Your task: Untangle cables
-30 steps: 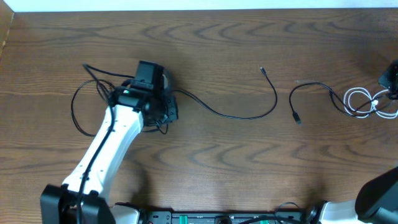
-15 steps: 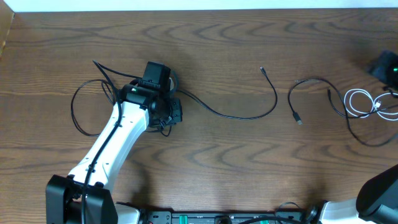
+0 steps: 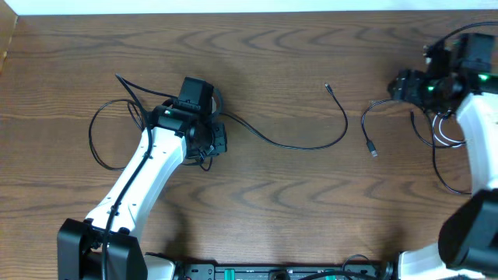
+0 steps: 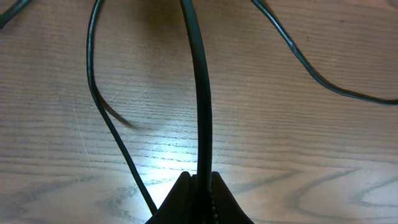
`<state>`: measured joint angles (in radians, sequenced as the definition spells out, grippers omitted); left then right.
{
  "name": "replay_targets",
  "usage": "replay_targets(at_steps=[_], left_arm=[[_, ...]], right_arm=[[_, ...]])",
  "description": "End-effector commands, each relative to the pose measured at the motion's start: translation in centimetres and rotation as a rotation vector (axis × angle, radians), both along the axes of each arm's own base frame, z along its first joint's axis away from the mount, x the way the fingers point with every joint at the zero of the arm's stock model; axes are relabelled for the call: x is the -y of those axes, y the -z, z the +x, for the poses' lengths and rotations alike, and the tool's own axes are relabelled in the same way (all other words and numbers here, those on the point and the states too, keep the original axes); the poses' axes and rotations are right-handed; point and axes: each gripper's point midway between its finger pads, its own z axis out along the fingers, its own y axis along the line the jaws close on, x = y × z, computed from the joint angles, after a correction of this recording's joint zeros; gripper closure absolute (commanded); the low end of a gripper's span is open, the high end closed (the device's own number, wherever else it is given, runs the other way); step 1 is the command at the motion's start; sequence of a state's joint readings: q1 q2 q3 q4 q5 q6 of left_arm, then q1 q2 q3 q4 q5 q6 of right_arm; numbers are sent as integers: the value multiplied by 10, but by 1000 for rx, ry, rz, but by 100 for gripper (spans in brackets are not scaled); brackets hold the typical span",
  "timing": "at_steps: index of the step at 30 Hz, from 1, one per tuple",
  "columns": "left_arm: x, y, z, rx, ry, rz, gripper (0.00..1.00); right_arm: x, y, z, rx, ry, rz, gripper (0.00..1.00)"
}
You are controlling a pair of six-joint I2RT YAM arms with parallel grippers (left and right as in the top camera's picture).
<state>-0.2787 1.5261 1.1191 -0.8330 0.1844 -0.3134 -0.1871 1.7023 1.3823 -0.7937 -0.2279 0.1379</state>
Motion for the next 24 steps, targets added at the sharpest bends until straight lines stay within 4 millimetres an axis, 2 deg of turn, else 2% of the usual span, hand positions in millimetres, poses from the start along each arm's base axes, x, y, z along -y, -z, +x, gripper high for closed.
replay_targets(at_steps=[1, 8, 14, 16, 17, 20, 23, 24], left_arm=[[-2, 2, -2, -4, 8, 16, 92], [-2, 2, -2, -4, 8, 16, 91], [-2, 2, -2, -4, 8, 16, 89], [-2, 2, -2, -4, 8, 17, 88], [-2, 2, -2, -4, 8, 17, 89], [-2, 2, -2, -4, 8, 16, 89], [-2, 2, -2, -4, 8, 16, 89], [-2, 2, -2, -3, 8, 16, 89]], right_arm=[[9, 33, -5, -103, 170, -12, 20], [-7, 82, 11, -155, 258, 51, 20], [-20, 108, 26, -157, 292, 77, 20], [-24, 115, 29, -163, 321, 91, 23], [-25, 117, 29, -168, 338, 96, 28], [-26, 119, 30, -171, 355, 98, 55], [-23, 110, 35, -134, 315, 80, 66], [-21, 105, 36, -116, 280, 63, 76]])
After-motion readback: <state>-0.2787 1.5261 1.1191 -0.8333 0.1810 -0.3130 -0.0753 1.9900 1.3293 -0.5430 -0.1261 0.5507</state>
